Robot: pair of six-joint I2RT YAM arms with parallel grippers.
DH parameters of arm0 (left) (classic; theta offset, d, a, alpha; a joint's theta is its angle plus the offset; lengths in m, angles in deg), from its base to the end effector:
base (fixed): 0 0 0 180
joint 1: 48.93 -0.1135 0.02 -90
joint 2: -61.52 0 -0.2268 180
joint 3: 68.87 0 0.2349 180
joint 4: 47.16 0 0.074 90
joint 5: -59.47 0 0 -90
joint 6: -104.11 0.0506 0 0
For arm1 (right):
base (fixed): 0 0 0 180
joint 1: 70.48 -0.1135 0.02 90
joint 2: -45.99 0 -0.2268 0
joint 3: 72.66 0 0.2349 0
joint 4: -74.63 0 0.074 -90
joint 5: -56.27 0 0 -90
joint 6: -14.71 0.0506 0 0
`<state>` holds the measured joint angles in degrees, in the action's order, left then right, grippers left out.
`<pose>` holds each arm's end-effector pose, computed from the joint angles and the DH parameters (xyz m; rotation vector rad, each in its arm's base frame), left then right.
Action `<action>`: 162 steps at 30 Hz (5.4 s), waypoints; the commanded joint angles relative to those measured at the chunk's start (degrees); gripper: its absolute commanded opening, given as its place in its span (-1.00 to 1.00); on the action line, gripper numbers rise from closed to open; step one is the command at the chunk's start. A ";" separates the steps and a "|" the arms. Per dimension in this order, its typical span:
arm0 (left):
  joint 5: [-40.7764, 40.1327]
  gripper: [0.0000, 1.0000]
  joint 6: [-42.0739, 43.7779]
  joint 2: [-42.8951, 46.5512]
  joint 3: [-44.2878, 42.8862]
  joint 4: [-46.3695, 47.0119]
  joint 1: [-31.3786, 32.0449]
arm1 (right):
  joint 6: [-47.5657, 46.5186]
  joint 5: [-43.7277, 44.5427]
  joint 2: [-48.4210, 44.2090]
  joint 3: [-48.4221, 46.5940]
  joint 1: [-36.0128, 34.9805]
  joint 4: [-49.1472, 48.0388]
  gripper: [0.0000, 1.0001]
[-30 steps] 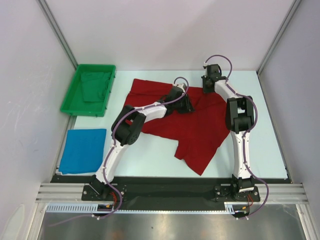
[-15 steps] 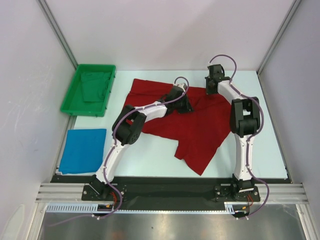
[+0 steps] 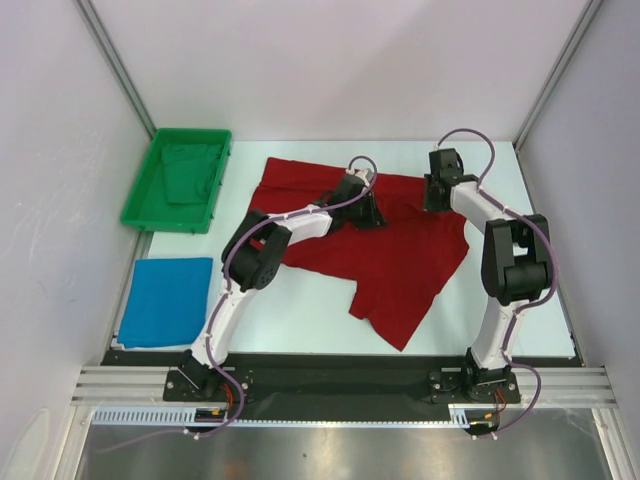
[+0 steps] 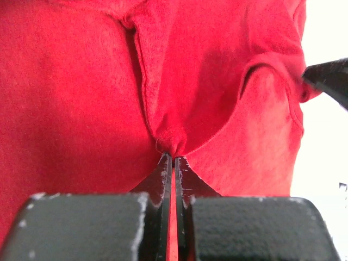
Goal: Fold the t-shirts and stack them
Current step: Fold the tshirt
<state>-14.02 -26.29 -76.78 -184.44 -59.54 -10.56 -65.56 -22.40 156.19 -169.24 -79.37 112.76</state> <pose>0.3880 -0.3255 0.1031 0.1363 2.3676 -1.0445 0.3998 0.0525 0.1740 0.1023 2.4502 -0.1024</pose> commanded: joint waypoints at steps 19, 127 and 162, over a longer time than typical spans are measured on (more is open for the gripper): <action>4.05 -0.16 6.64 10.75 6.72 -1.80 -0.75 | 7.49 3.86 -11.91 17.44 2.98 -1.62 -0.73; -2.54 -0.98 -10.40 -16.56 -26.93 -2.68 -38.19 | 4.94 -18.09 22.43 -19.82 21.63 -9.01 -1.00; 13.55 0.04 -1.08 27.93 28.35 10.77 -14.58 | 20.23 -36.28 -16.49 24.18 16.09 -13.83 0.16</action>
<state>-6.87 -25.74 -47.29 -155.76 -56.83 -31.81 -48.97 -52.26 142.90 -149.11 -63.06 105.70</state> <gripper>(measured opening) 0.518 0.592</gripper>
